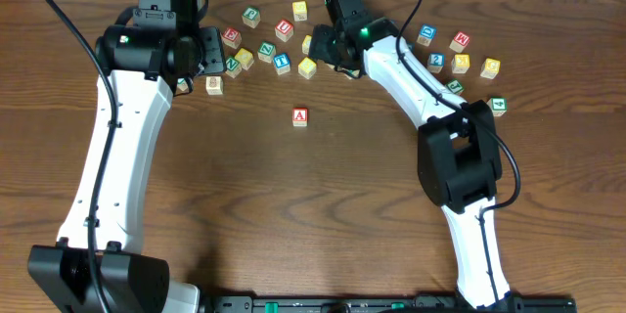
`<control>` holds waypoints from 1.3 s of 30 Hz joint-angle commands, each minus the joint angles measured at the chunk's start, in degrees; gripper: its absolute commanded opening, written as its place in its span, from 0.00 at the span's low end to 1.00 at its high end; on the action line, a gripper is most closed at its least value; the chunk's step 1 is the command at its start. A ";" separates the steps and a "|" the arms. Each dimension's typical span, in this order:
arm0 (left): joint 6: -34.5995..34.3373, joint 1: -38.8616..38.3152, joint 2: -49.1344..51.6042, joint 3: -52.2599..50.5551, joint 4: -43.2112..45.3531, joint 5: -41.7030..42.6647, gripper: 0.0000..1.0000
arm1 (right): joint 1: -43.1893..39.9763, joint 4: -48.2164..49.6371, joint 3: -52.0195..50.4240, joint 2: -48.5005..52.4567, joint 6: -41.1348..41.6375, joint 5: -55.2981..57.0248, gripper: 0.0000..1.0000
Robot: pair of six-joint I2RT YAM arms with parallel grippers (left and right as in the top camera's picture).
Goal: Spell out AI2
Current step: 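Move the right gripper over the pile toward the red I block, then lower the right gripper and grasp the red I block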
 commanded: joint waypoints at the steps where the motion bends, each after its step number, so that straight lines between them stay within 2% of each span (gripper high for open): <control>1: 0.52 0.20 0.02 -0.04 -0.68 -0.09 0.55 | 0.44 -0.17 0.87 -0.11 2.36 2.38 0.58; 8: 0.52 0.20 0.02 -0.04 -0.79 -0.09 0.54 | 0.48 -1.60 0.72 -0.09 2.73 4.15 0.52; 28: 0.55 0.20 0.02 -0.04 -0.76 -0.11 0.55 | 0.48 0.52 0.39 3.63 5.33 5.46 0.51; 33: 0.55 0.20 0.02 -0.04 -0.74 -0.11 0.55 | 0.44 0.79 0.39 3.74 5.27 6.88 0.45; 39: 0.55 0.20 0.02 -0.04 -0.74 -0.11 0.54 | 0.44 0.85 0.39 3.78 4.24 9.40 0.42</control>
